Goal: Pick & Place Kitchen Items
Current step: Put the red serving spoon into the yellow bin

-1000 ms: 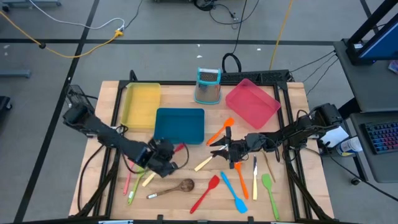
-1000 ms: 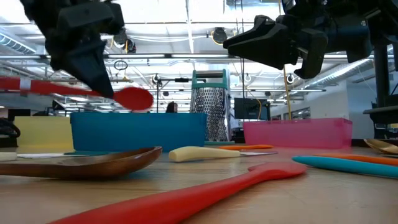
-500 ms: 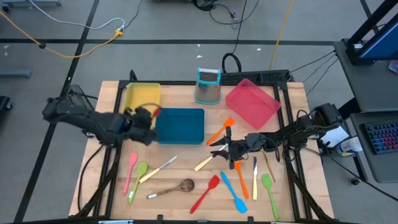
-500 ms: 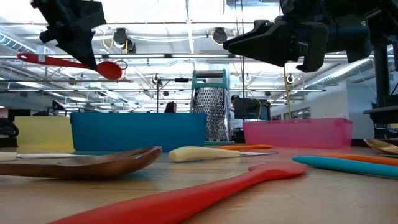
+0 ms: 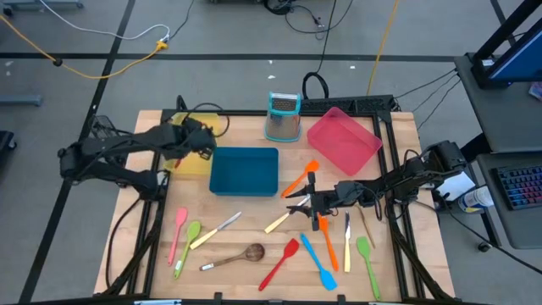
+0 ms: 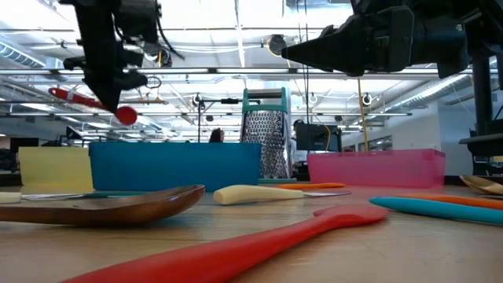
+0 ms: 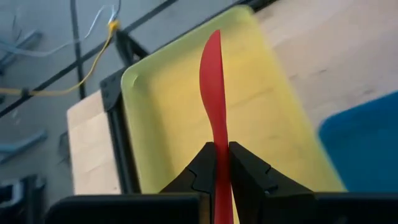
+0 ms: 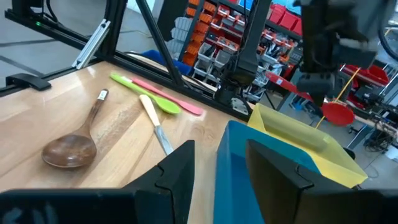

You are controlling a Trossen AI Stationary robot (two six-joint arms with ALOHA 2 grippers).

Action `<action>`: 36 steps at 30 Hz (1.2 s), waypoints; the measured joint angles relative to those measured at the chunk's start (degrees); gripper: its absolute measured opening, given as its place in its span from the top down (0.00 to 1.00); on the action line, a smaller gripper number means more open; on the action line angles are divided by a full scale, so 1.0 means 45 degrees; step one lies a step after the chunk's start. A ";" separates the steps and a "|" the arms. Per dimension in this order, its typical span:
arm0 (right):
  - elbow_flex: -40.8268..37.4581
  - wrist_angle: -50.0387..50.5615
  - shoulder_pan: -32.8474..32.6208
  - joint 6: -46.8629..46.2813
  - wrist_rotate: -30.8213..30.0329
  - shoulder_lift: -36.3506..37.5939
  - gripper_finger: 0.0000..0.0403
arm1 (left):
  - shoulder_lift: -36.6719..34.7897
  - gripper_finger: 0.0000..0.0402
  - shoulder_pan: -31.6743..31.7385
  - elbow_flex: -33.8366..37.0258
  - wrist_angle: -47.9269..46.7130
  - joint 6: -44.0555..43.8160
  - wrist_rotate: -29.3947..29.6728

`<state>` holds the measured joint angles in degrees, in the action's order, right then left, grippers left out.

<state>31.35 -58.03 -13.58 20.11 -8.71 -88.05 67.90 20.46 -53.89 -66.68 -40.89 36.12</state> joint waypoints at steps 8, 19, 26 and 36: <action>0.0000 0.0002 0.0000 -0.0182 0.0000 0.0000 0.66 | 0.1949 0.92 0.2161 0.0005 0.0573 0.1221 -0.0121; 0.0000 0.0123 0.0000 -0.0971 0.0000 0.0000 0.66 | 0.4967 0.92 0.4199 0.0010 0.3213 0.3346 -0.2483; 0.0000 0.0315 -0.0002 -0.0993 -0.0003 0.0000 0.67 | 0.6297 0.92 0.4626 -0.0063 0.4299 0.4127 -0.2367; -0.0003 0.0298 -0.0005 -0.0978 -0.0005 0.0000 0.67 | 0.6420 0.83 0.4572 -0.0015 0.4296 0.4566 -0.2326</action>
<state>31.34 -56.69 -13.61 15.71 -8.73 -88.05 96.79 41.04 -53.95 -47.34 -20.34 25.65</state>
